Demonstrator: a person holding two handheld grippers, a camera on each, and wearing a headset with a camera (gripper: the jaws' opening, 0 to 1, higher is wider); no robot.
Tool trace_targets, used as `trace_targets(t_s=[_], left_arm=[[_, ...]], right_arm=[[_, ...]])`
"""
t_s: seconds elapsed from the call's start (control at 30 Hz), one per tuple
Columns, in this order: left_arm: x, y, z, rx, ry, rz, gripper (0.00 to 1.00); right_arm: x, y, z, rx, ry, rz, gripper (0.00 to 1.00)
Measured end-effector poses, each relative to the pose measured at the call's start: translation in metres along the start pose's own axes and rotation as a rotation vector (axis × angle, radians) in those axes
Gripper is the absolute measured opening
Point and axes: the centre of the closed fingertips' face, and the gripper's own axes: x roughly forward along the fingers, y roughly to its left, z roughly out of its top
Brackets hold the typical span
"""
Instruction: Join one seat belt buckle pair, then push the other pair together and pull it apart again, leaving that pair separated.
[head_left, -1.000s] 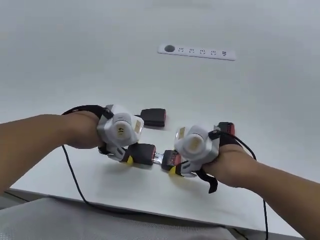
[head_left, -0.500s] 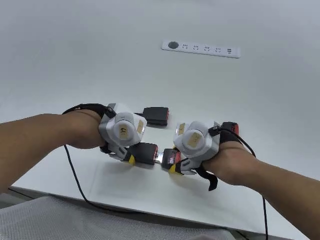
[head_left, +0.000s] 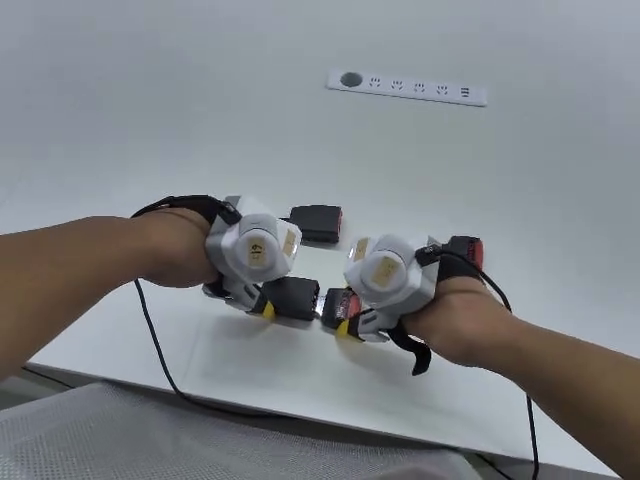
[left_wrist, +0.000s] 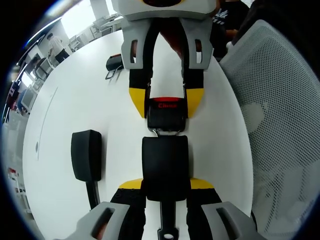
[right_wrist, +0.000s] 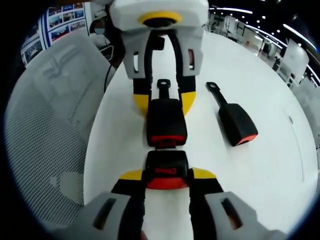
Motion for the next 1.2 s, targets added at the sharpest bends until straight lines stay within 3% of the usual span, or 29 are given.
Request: trace_targets(t_s=[0.17, 0.33, 0.63, 1.2], left_arm=[[-0.0007, 0.0000, -0.0012, -0.023, 0.003, 0.014, 0.31], [-0.0009, -0.0005, -0.0006, -0.017, 0.001, 0.017, 0.31], [-0.0028, 0.0002, -0.0037, -0.024, -0.053, 0.013, 0.31], [-0.0037, -0.0012, 0.0001, -0.037, -0.040, 0.008, 0.31]], right_arm=[[0.0033, 0.0014, 0.0075, 0.016, -0.012, -0.003, 0.32], [0.0034, 0.0019, 0.0025, 0.016, 0.003, 0.009, 0.33], [0.0007, 0.0001, 0.0011, -0.045, -0.019, 0.018, 0.33], [-0.0010, -0.0005, 0.0013, -0.032, -0.029, 0.037, 0.34]])
